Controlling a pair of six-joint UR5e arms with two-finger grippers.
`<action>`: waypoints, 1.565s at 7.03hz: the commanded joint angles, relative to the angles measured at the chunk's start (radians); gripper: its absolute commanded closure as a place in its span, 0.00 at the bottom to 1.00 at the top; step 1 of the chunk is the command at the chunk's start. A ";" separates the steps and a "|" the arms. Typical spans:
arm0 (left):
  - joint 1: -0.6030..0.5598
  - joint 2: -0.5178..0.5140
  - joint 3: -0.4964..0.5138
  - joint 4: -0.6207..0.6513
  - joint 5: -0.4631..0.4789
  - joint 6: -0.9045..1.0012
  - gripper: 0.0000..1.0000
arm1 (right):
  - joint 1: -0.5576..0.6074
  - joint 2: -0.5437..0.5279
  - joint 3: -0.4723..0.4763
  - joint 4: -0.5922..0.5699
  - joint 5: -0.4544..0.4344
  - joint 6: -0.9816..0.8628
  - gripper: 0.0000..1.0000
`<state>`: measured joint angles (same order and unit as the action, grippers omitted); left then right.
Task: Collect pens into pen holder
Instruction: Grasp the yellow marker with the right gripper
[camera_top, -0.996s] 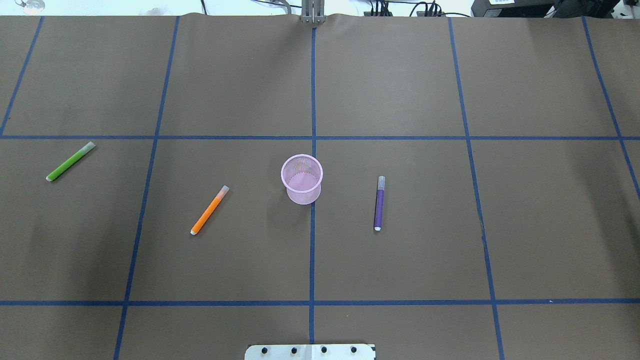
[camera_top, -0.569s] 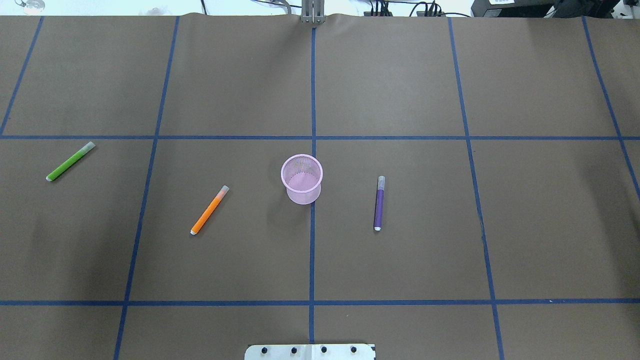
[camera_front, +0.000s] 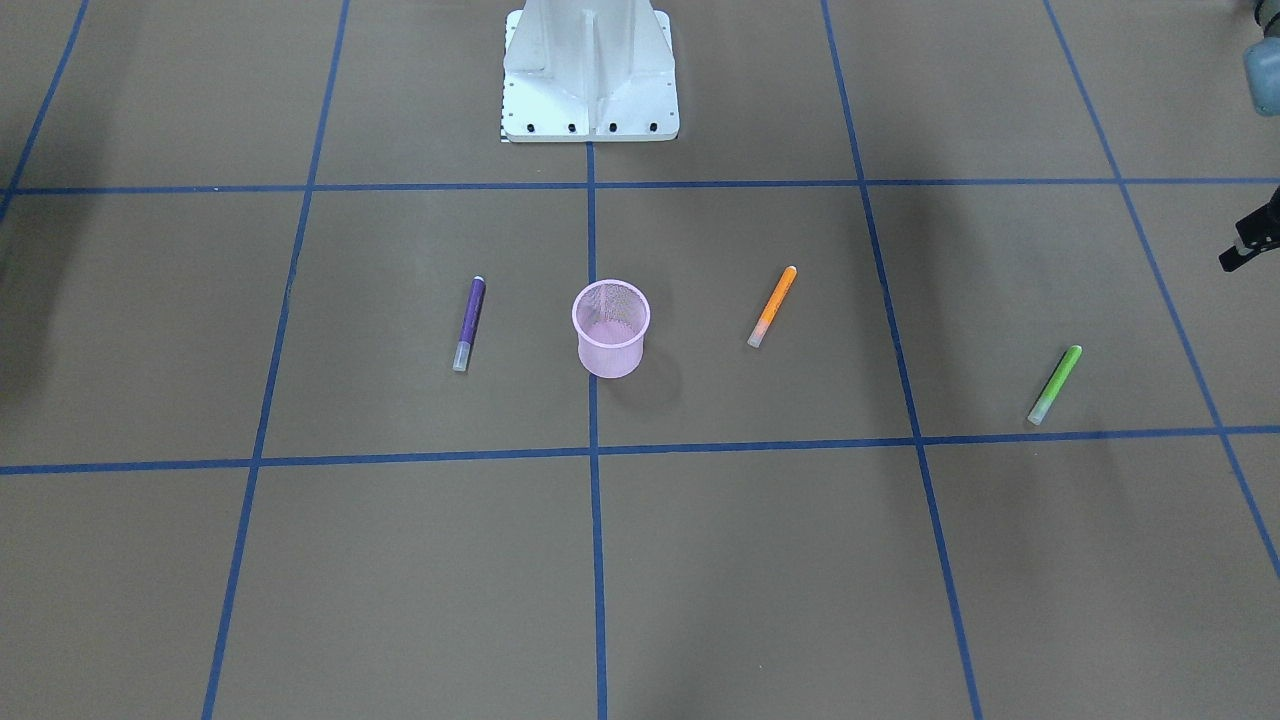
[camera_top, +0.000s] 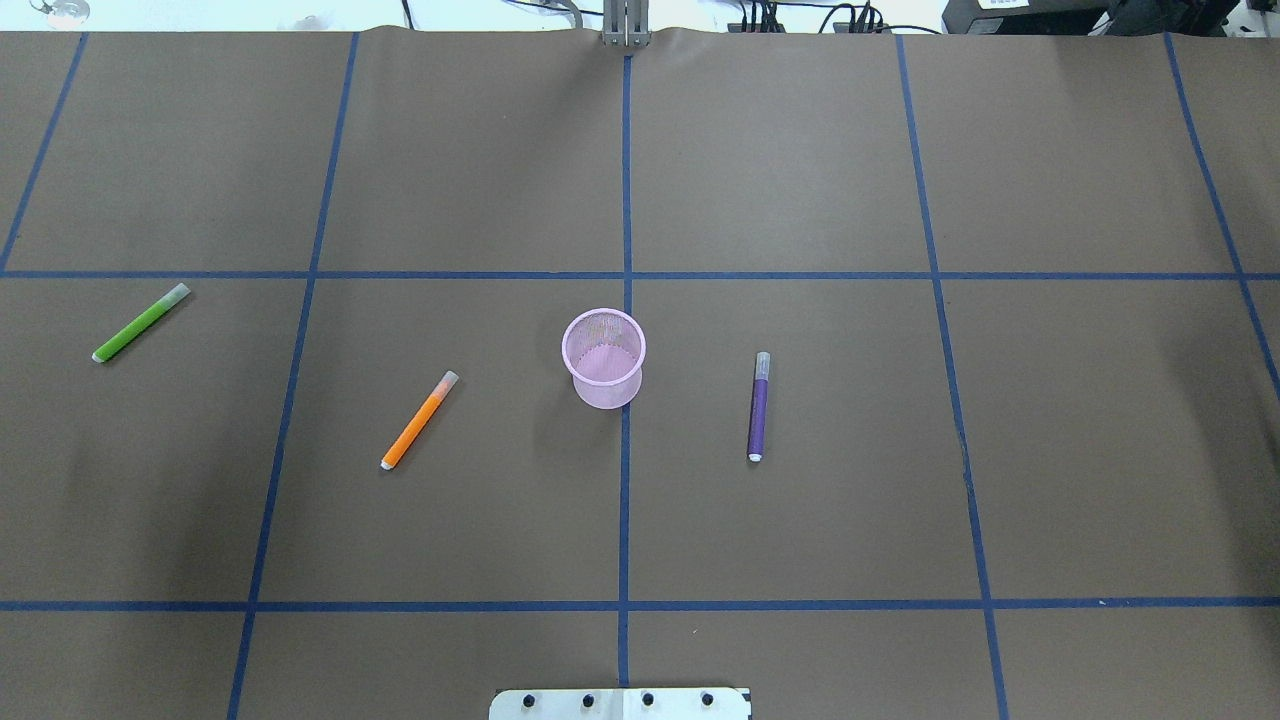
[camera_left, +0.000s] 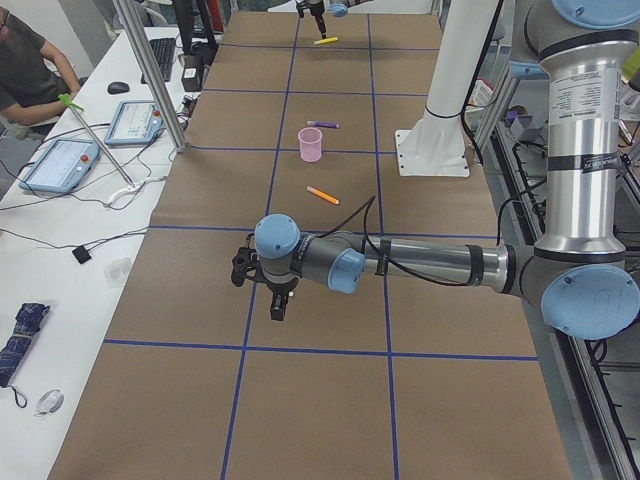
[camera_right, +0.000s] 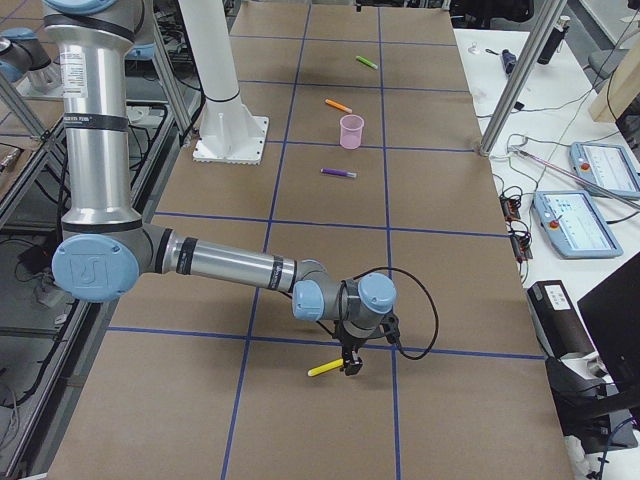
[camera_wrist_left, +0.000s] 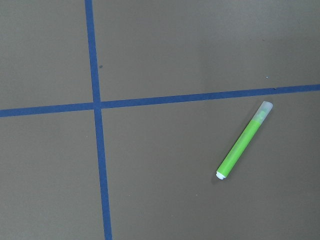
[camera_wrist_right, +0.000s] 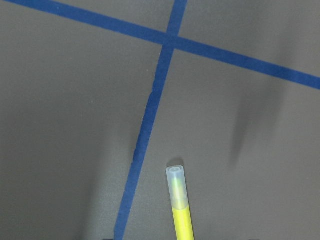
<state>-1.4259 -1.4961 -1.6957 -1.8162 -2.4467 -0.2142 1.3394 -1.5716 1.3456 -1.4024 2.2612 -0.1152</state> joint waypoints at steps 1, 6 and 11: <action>0.001 0.000 -0.001 0.000 0.000 0.001 0.00 | -0.022 0.007 -0.073 0.081 -0.003 0.000 0.09; -0.001 0.000 -0.005 0.000 0.002 -0.001 0.00 | -0.029 0.041 -0.132 0.132 0.001 0.005 0.55; -0.001 0.000 -0.013 0.002 0.002 -0.004 0.00 | -0.029 0.041 -0.131 0.134 0.003 -0.001 1.00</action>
<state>-1.4263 -1.4956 -1.7047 -1.8159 -2.4452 -0.2161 1.3100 -1.5309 1.2114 -1.2687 2.2630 -0.1137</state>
